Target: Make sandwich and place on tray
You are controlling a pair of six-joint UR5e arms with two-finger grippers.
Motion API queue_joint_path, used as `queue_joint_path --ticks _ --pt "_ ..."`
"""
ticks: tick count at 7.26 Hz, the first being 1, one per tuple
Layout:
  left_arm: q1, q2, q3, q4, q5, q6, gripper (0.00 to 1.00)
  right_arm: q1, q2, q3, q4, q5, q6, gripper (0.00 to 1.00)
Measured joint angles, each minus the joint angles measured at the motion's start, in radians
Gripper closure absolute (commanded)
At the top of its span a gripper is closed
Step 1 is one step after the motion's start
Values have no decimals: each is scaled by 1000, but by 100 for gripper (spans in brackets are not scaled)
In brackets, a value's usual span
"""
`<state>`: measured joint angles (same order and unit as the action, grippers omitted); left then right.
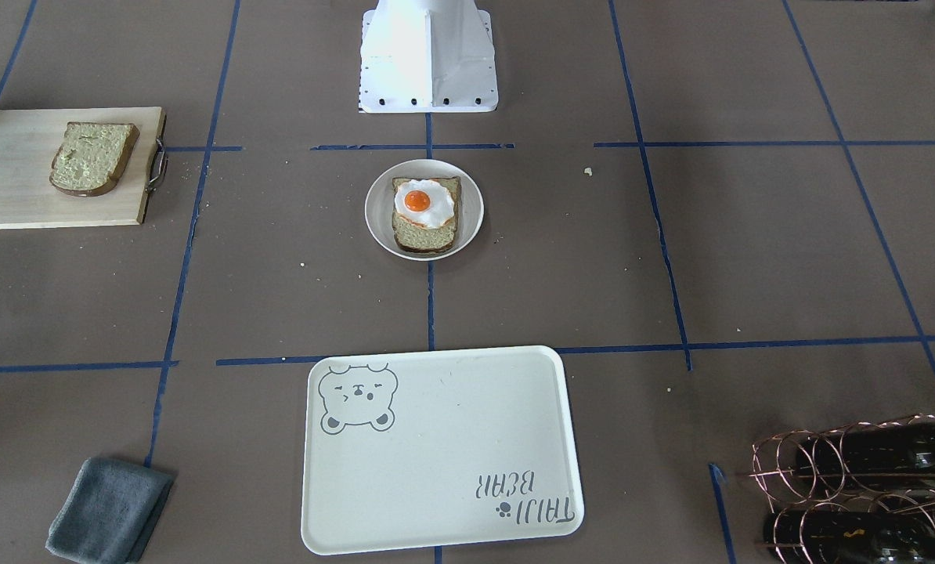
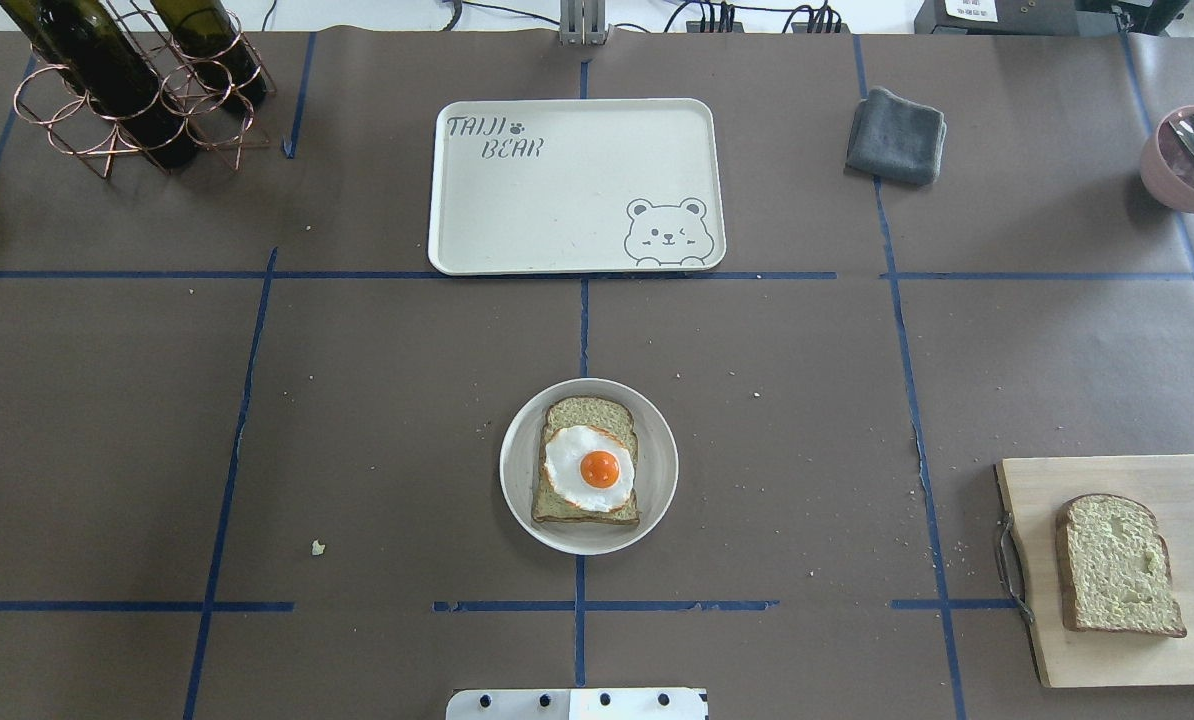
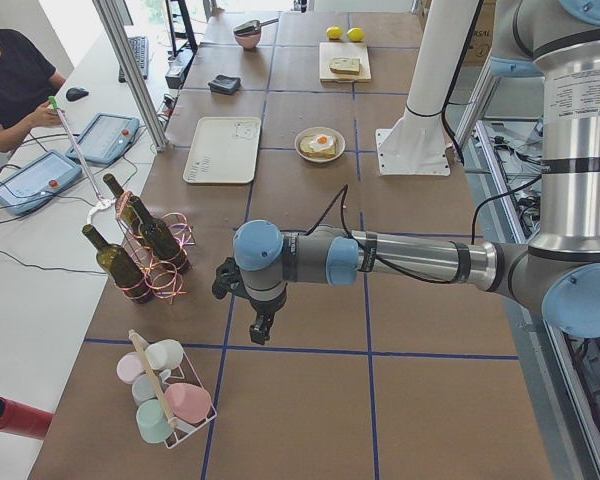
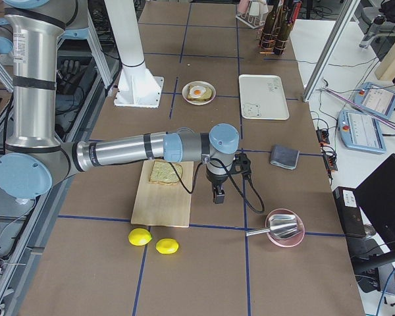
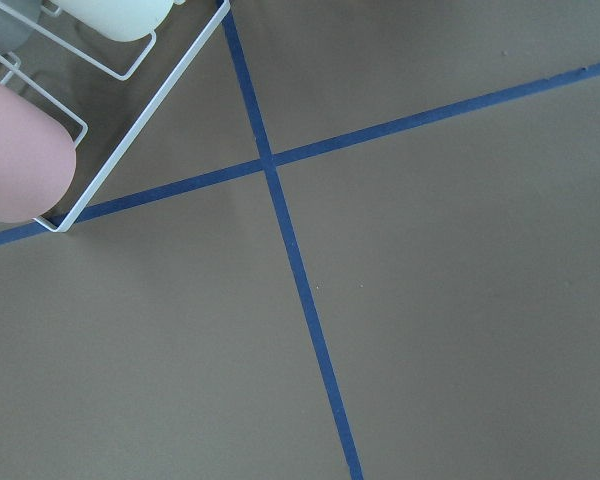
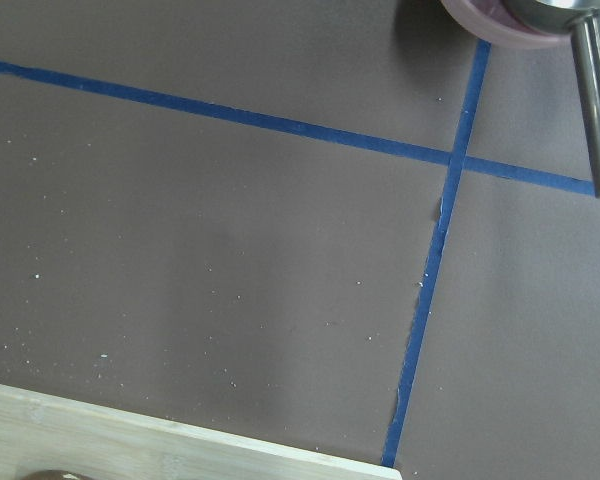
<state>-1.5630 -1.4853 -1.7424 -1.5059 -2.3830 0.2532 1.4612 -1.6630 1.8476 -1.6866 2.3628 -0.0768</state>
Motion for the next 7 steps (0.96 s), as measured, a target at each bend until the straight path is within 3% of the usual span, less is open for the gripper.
queue_joint_path --ticks 3,5,7 --pt "1 -4 11 -5 -2 -42 0 -61 1 36 1 55 26 0" --pt "2 -22 21 -21 -4 -117 0 -143 -16 81 39 68 211 6" --pt "2 -38 22 -41 -5 -132 0 -237 -138 97 326 24 401 11"
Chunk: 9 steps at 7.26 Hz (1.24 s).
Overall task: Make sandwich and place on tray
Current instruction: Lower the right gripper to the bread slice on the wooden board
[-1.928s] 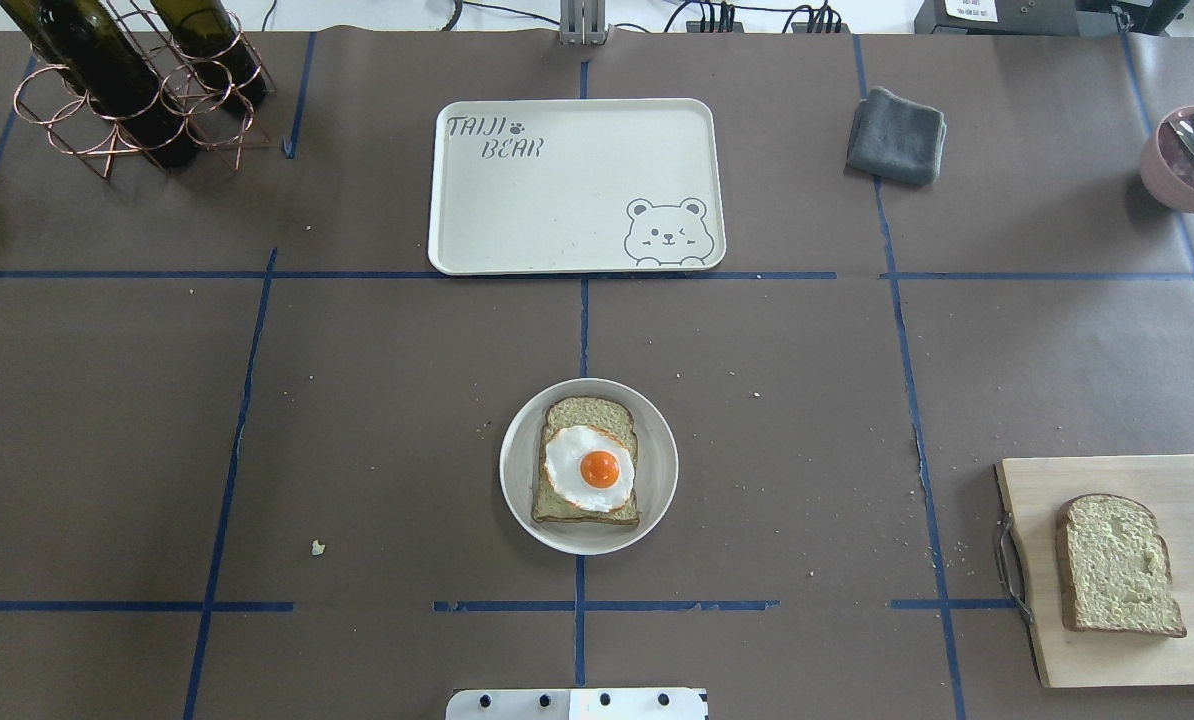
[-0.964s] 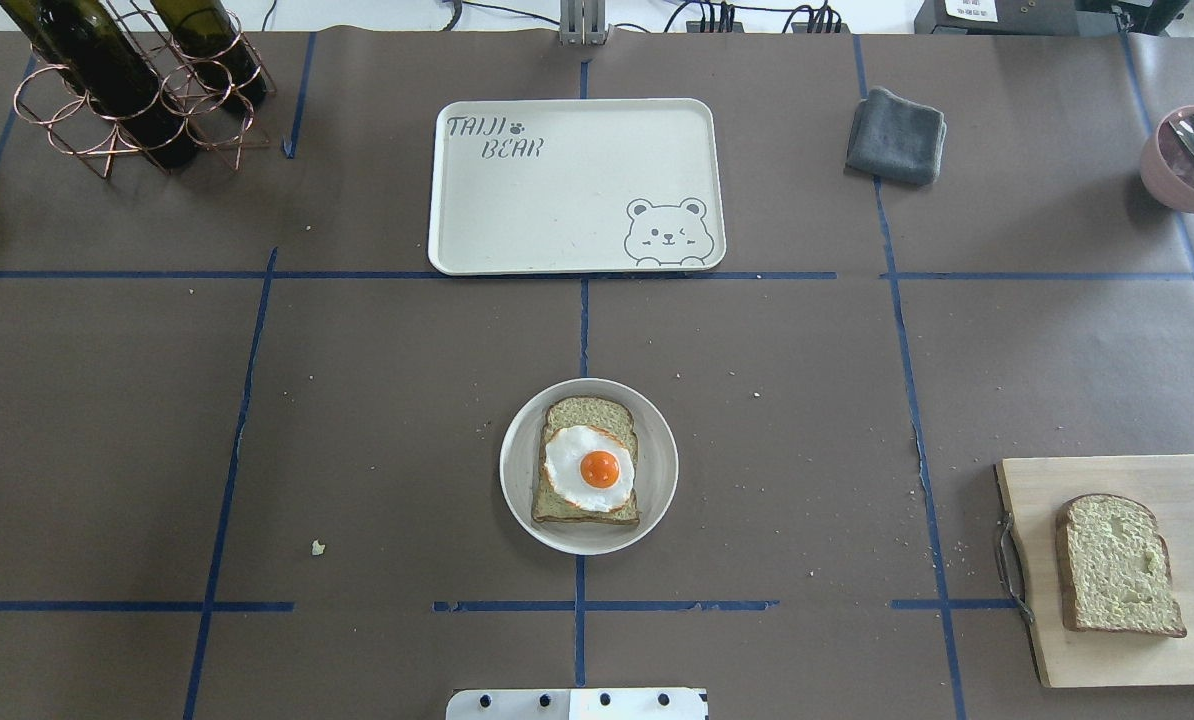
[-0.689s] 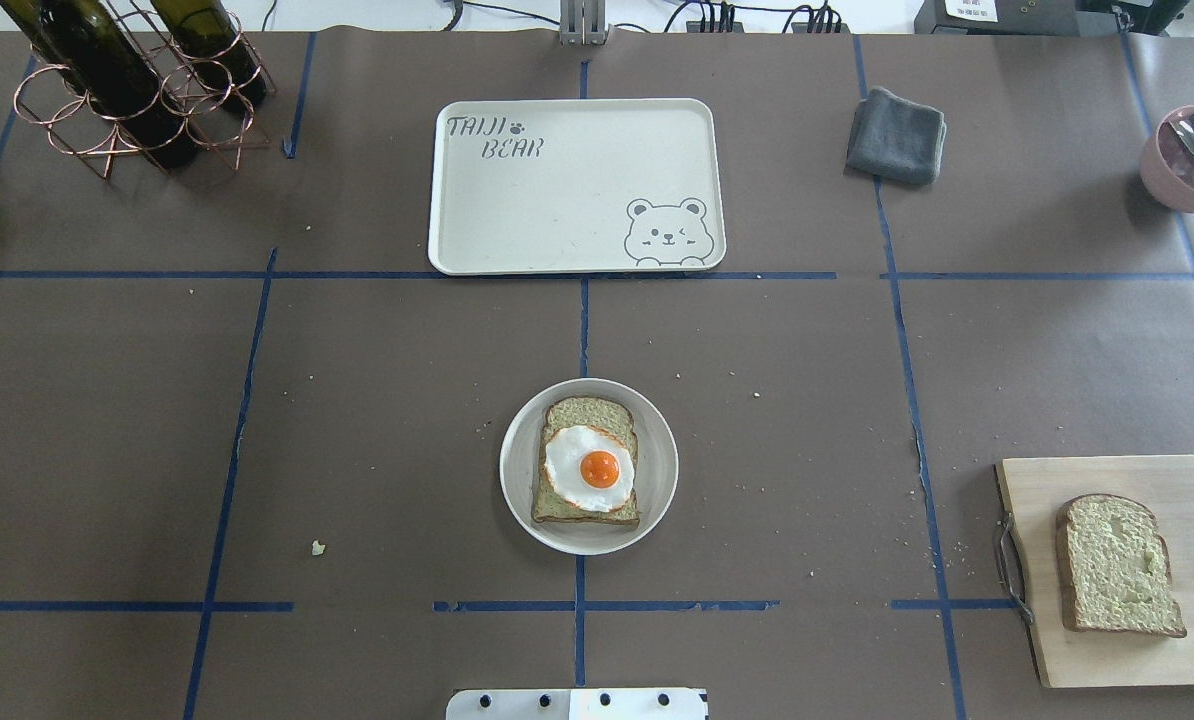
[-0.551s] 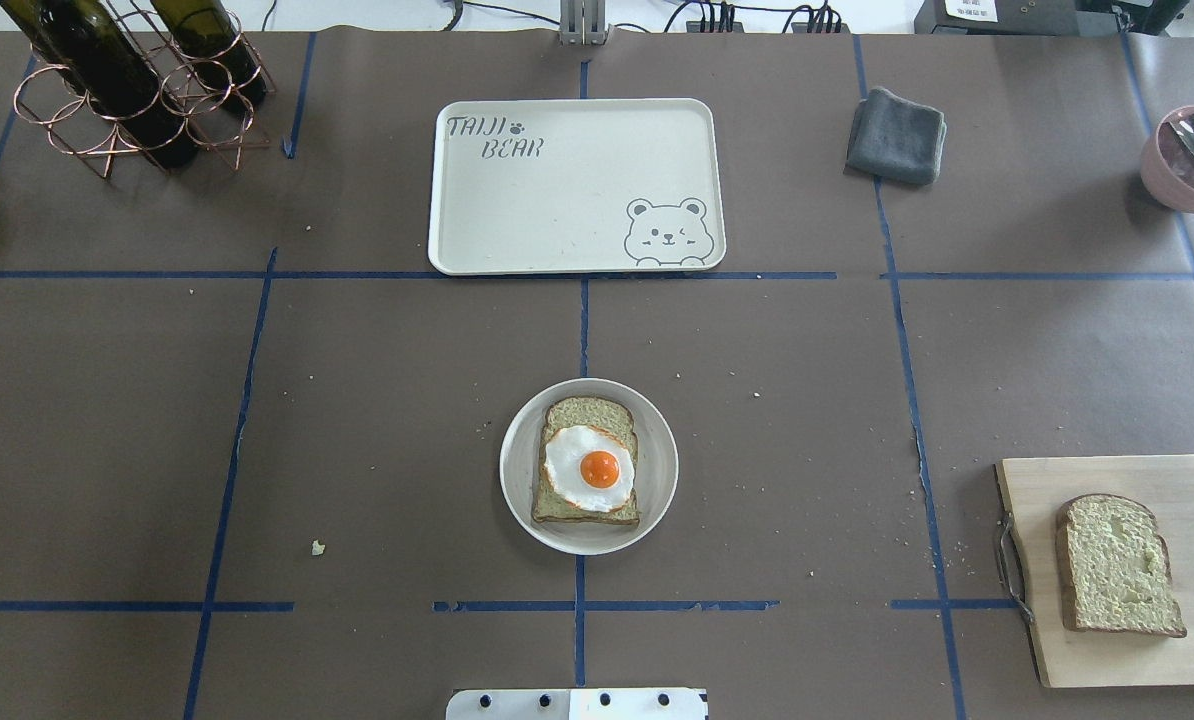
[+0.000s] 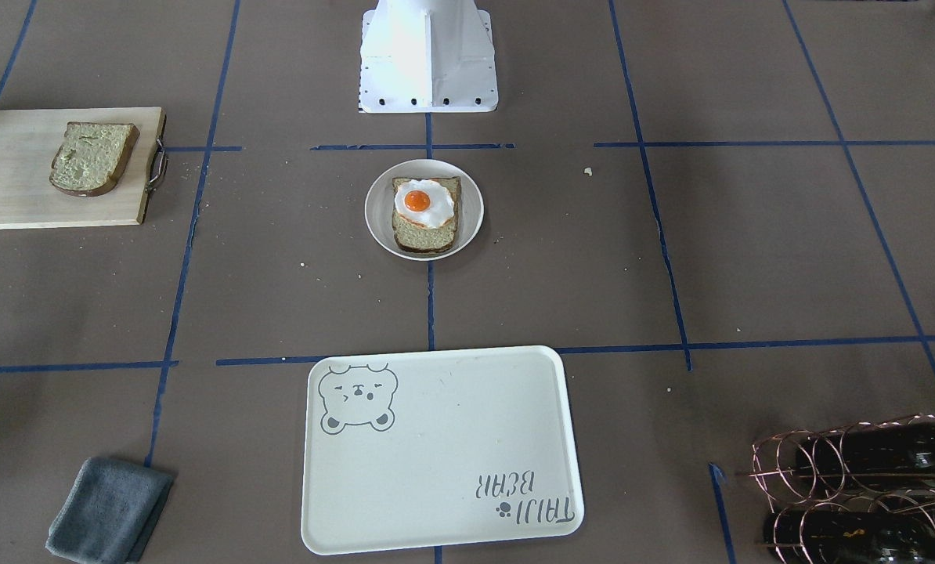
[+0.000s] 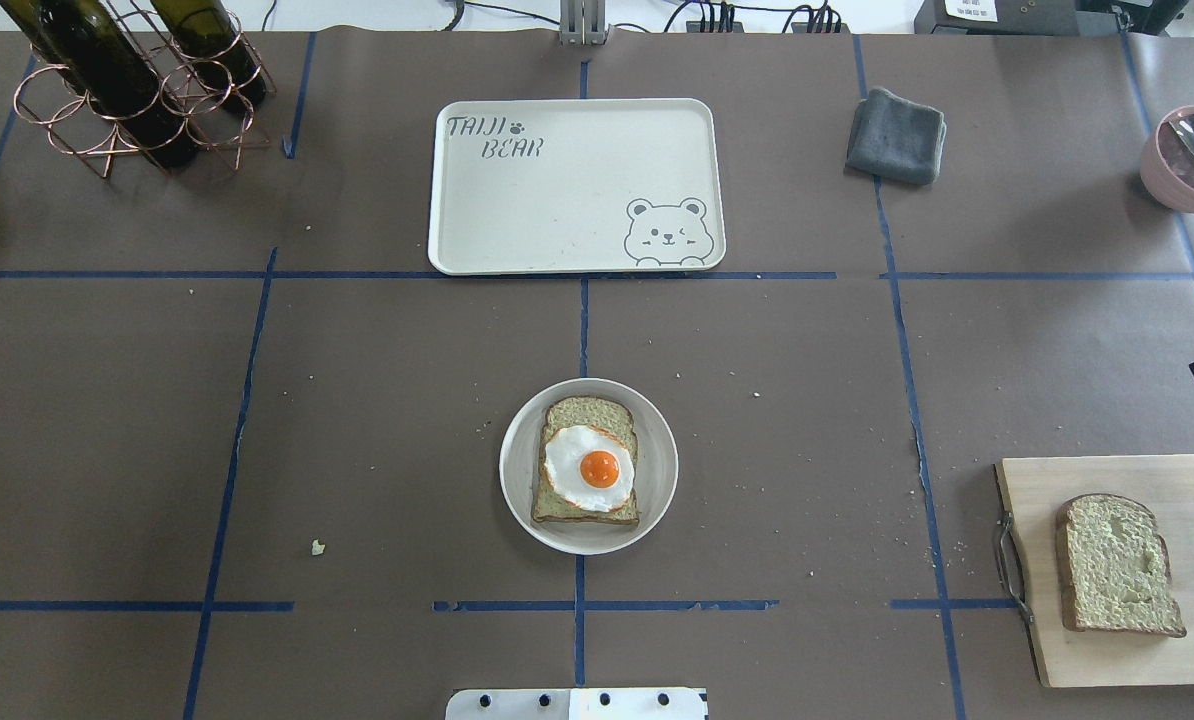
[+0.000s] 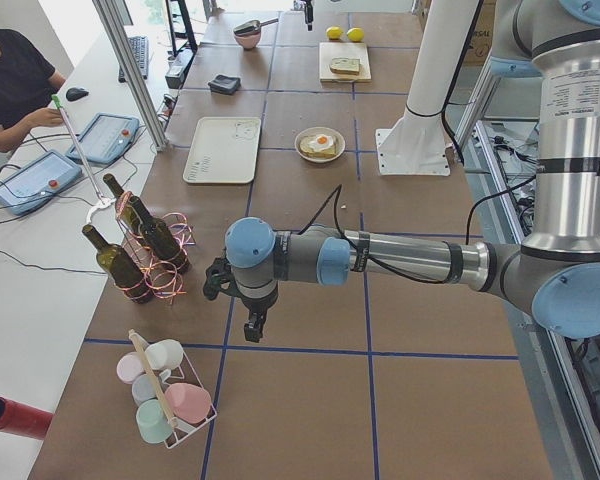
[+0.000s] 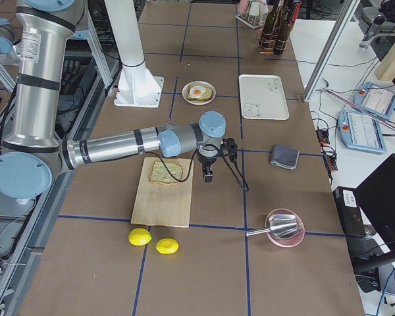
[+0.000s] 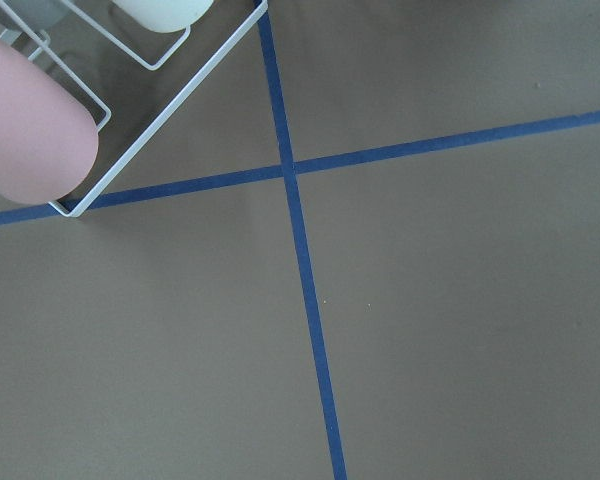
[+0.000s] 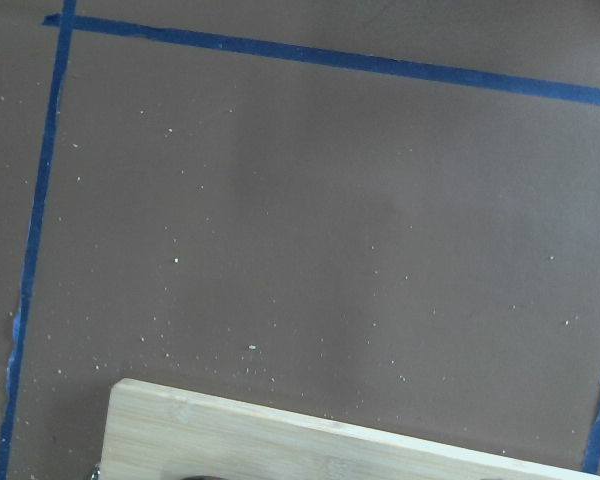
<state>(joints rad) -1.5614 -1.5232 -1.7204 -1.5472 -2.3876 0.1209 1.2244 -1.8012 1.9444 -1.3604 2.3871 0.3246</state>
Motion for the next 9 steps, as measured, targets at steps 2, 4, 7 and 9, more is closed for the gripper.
queue_joint_path --ticks 2,4,7,9 --pt "0 -1 -3 -30 -5 -2 0 -98 -148 0 317 -50 184 5" --pt "0 -1 -3 -42 -9 -2 0 -182 -202 -7 452 -72 342 4" --pt "0 0 -3 -59 -11 -1 0 -322 -236 -14 657 -142 647 3" --pt "0 -1 -5 -64 -24 -1 0 -395 -251 -27 737 -194 752 3"
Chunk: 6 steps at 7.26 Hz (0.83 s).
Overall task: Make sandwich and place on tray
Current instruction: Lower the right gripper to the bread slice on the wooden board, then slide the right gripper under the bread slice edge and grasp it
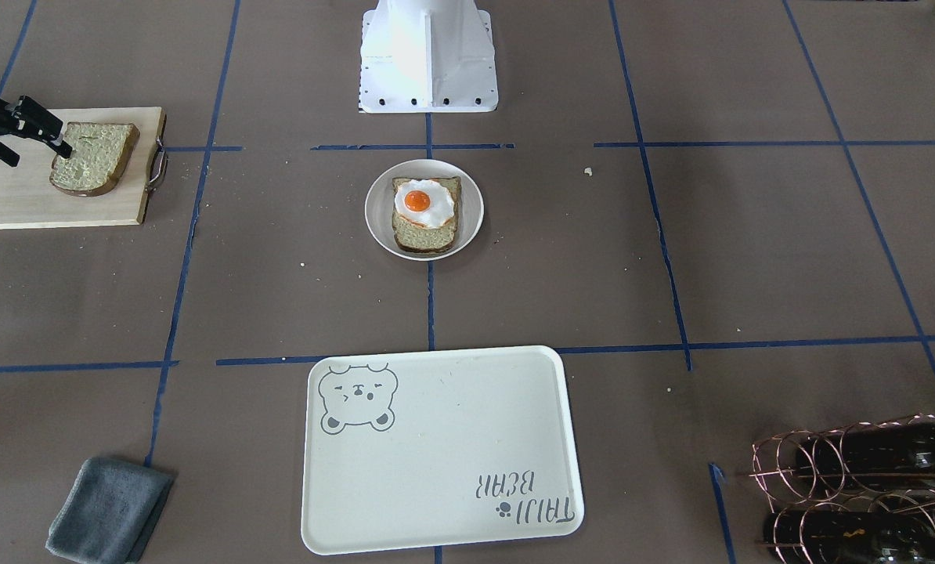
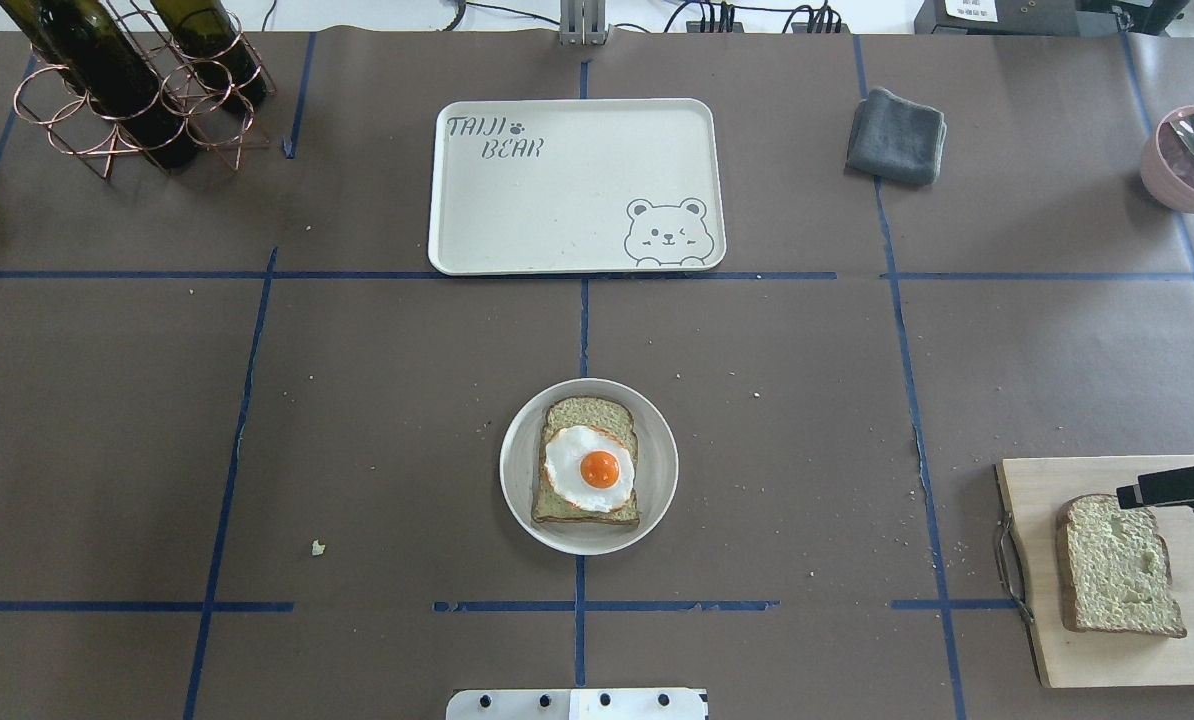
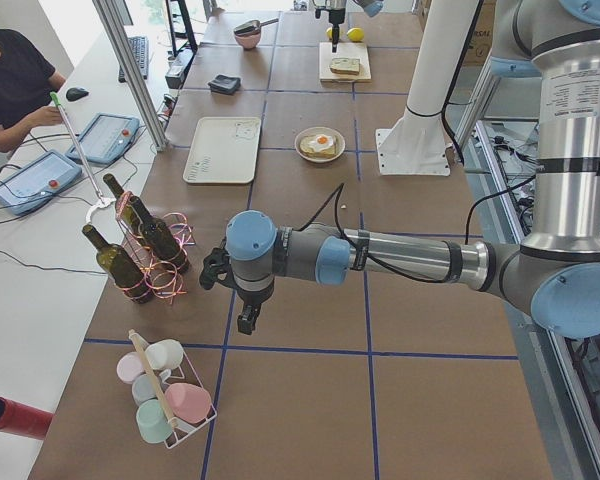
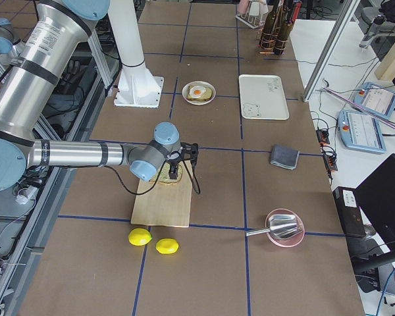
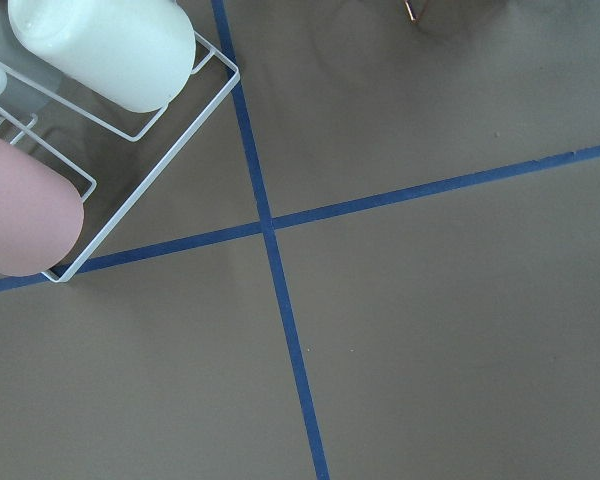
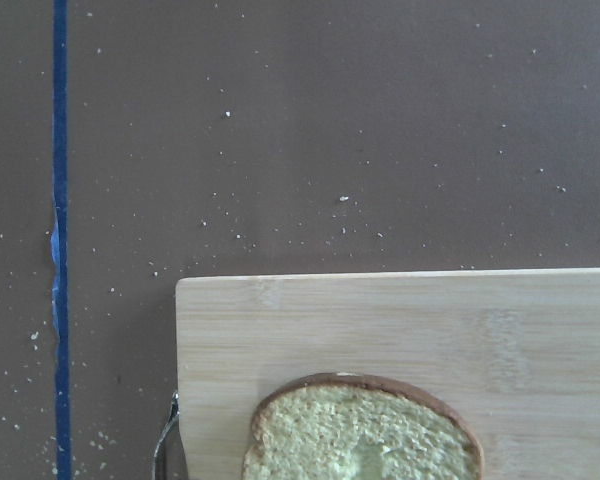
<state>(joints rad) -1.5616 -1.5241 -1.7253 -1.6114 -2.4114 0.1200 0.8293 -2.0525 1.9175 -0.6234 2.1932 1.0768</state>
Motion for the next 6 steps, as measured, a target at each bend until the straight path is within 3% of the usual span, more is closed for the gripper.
queue_joint_path --ticks 6 --pt "0 1 -14 -3 -26 6 0 -97 -14 -141 192 -31 144 14"
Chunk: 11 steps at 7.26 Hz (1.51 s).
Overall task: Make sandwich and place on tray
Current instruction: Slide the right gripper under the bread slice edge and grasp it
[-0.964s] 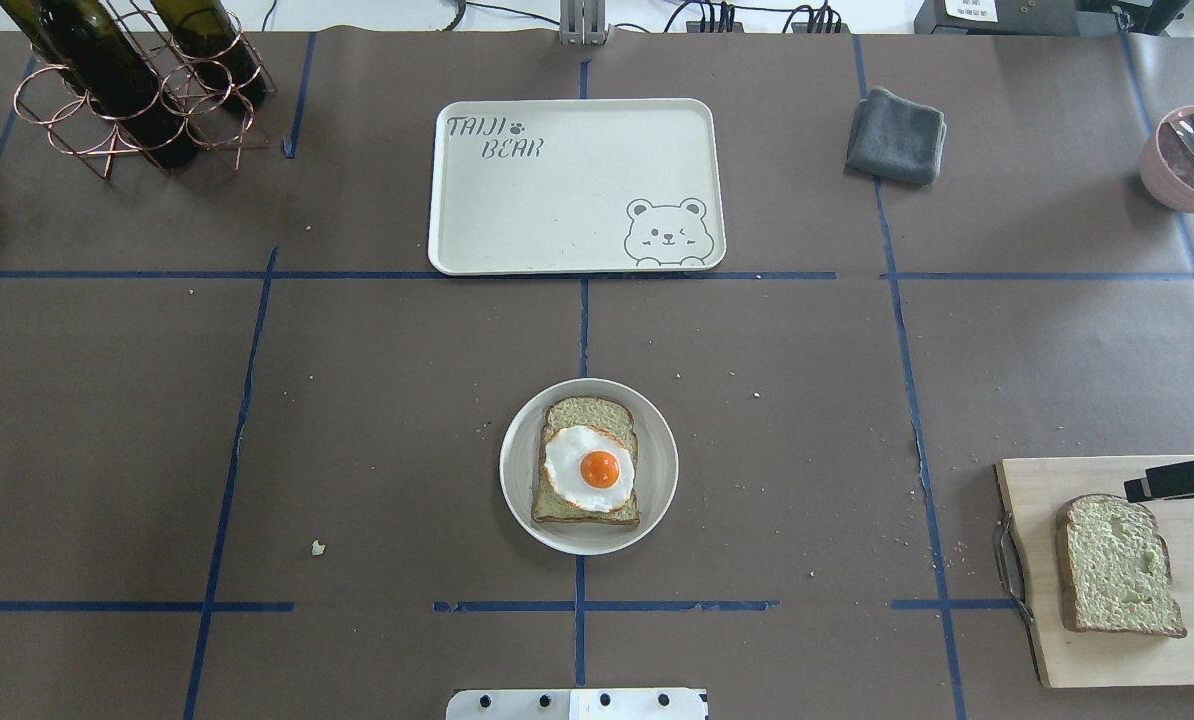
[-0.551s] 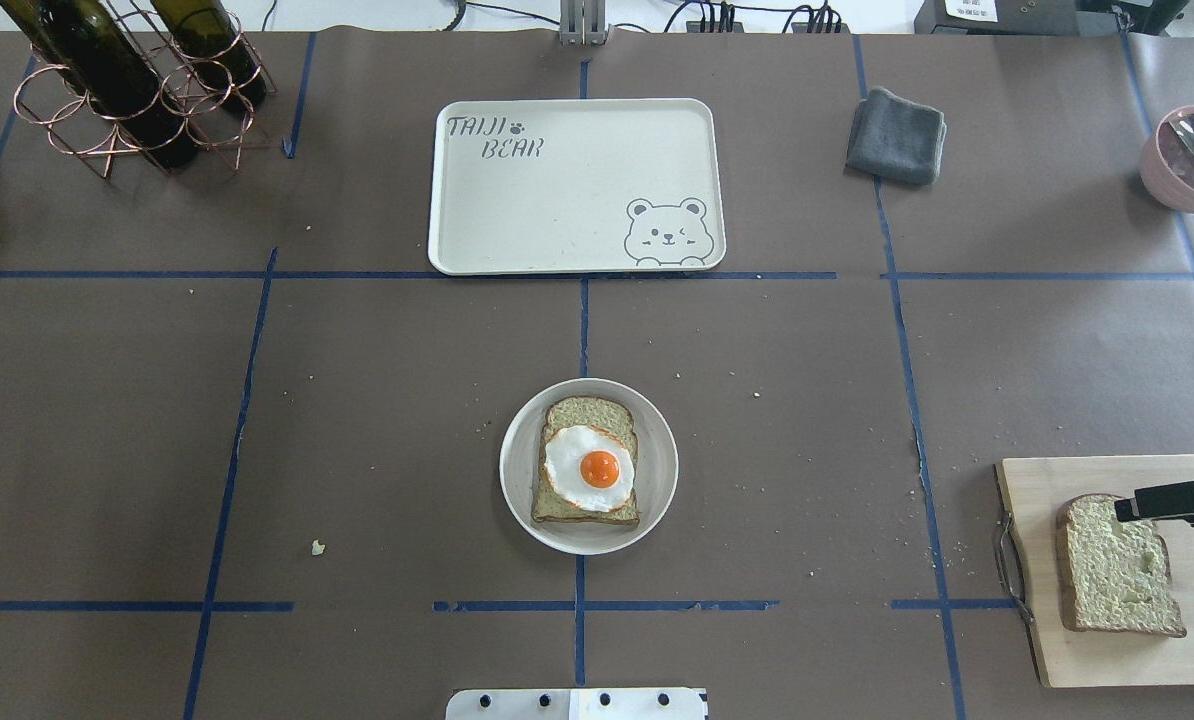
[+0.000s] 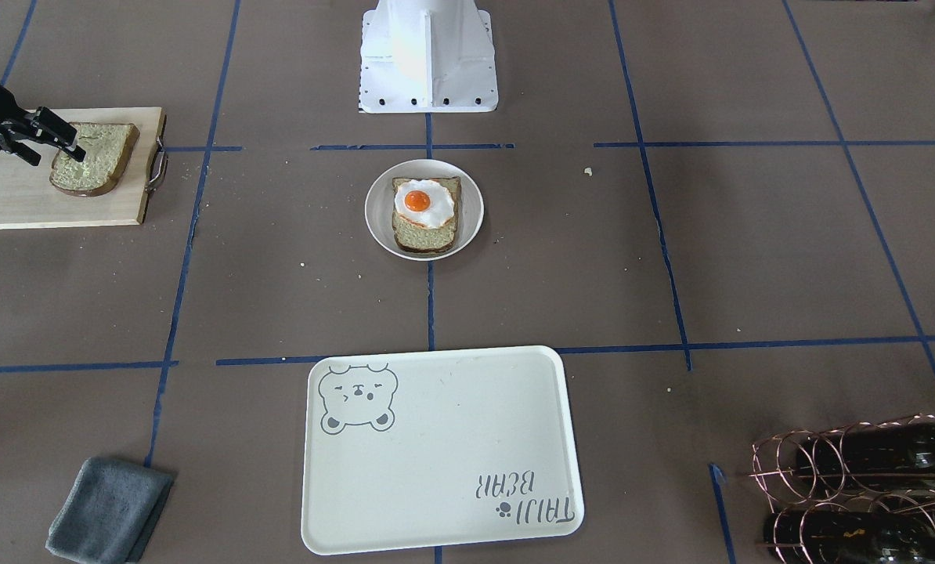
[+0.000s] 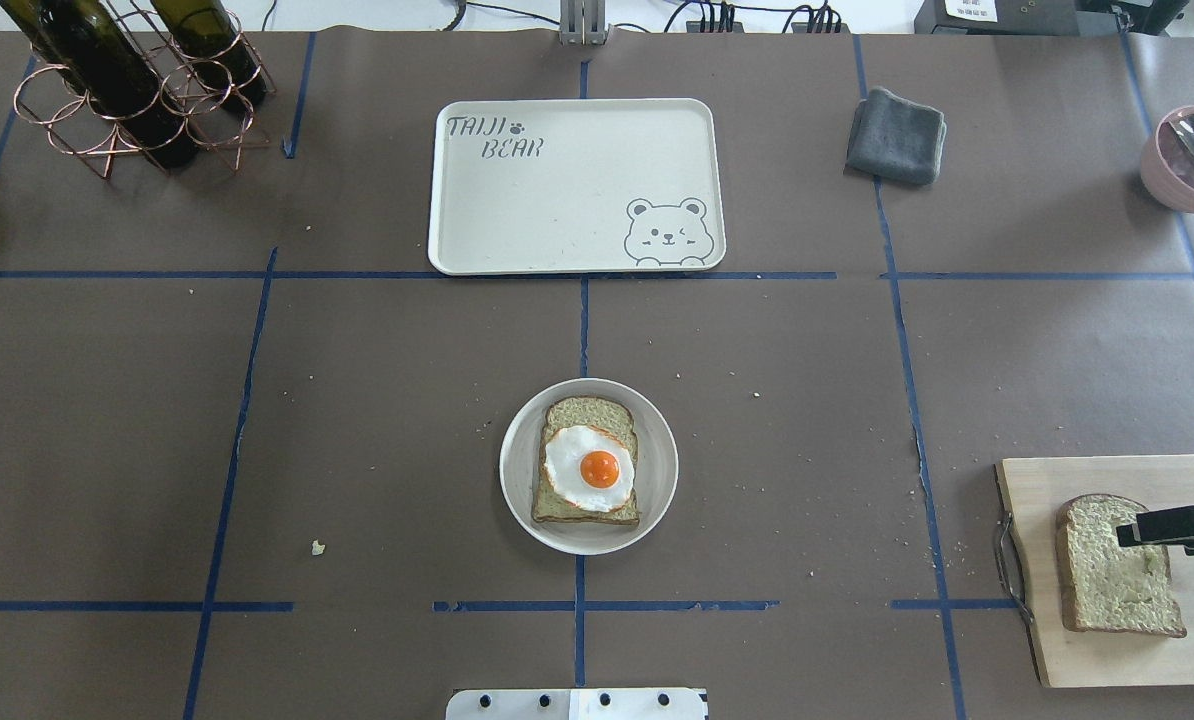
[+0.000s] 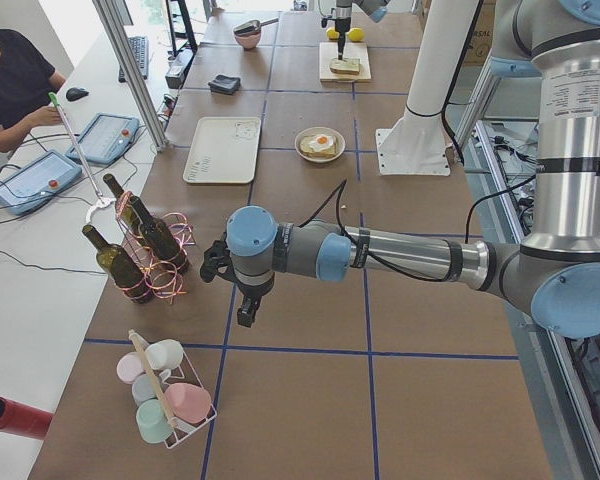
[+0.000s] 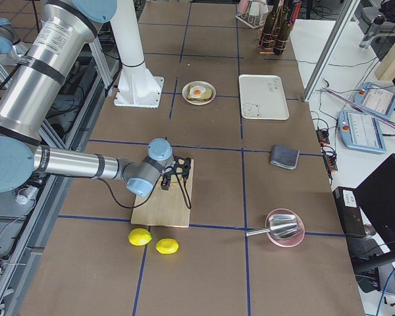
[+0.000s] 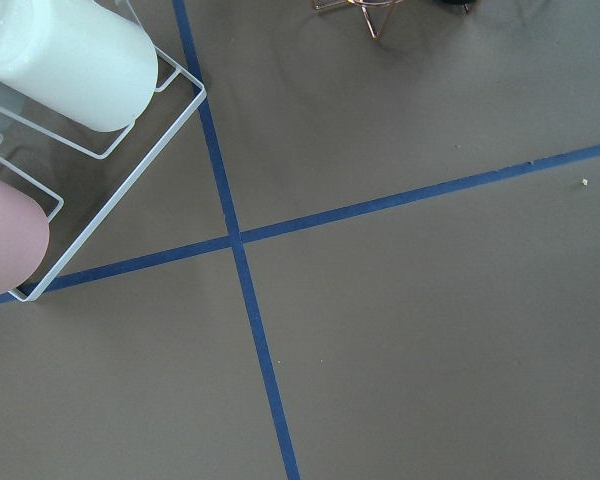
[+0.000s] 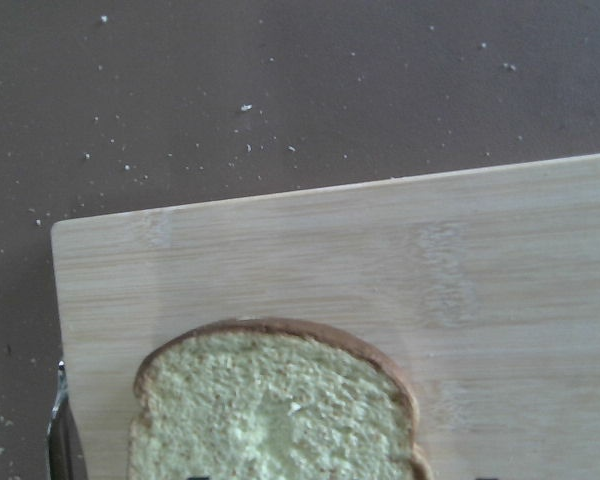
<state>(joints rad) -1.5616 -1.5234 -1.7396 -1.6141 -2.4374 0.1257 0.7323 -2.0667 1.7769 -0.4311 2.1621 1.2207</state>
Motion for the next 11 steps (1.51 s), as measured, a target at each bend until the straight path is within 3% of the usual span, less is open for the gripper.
queue_joint_path --ticks 3,9,10,11 --pt "0 0 3 -2 0 -1 0 -13 -8 -10 12 -1 15 30" --pt "0 2 16 -26 0 -3 0 -19 -25 -18 12 -1 16 36" --pt "0 2 16 -26 0 -3 0 -24 -25 -19 12 -1 17 41" --pt "0 3 18 -26 0 -3 0 -29 -26 -20 12 -1 18 67"
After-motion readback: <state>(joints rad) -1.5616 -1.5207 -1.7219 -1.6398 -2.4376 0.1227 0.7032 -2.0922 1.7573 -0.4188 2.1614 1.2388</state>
